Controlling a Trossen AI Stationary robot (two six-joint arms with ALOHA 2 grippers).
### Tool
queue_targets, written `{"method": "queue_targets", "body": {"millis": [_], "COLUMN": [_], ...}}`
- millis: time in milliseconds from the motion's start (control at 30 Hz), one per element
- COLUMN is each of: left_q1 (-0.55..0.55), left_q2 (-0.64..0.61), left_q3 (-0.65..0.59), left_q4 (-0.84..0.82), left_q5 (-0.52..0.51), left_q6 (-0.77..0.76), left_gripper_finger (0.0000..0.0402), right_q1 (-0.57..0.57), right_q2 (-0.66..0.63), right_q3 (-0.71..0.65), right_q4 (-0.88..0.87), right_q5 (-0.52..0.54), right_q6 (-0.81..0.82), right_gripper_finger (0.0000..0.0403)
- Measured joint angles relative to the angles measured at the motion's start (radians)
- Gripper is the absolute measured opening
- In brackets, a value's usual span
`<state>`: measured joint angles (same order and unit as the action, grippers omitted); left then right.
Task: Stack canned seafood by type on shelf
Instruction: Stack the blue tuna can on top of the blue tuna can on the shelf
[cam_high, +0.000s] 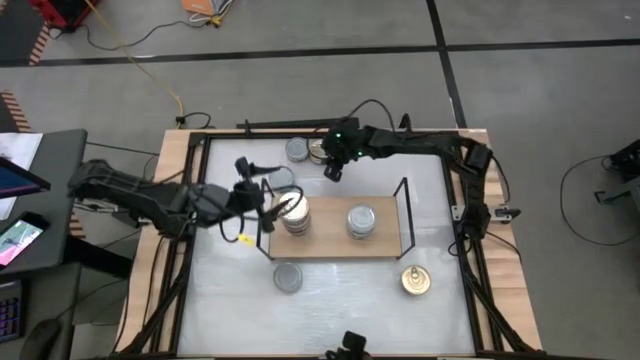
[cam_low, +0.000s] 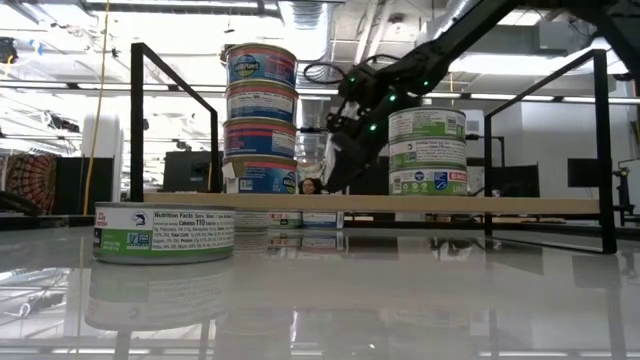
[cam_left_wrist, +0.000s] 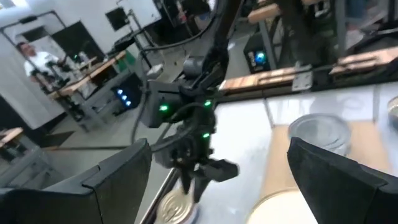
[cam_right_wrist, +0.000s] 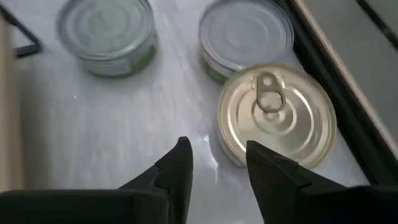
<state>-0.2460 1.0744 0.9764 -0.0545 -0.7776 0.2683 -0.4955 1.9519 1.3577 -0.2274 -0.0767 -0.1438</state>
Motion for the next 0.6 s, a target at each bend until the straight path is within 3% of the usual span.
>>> {"method": "queue_targets", "body": {"millis": [233, 600], "left_q1": [0.062, 0.103], "left_q2": [-0.037, -0.054], "left_q3": [0.0, 0.0], "left_q4": [-0.104, -0.114], "left_q5": [0.01, 0.047], "left_q6": [-0.002, 0.051], "left_gripper_finger": [0.0361, 0.0361], "right_q1": [-0.013, -0.054], "right_q2": [0.033, 0.066], "right_q3": [0.026, 0.03], "right_q4": [-0.019, -0.033], "right_q5": [0.103, 0.105], "right_q6": [0.015, 0.007], "right_gripper_finger": [0.0163, 0.0143]}}
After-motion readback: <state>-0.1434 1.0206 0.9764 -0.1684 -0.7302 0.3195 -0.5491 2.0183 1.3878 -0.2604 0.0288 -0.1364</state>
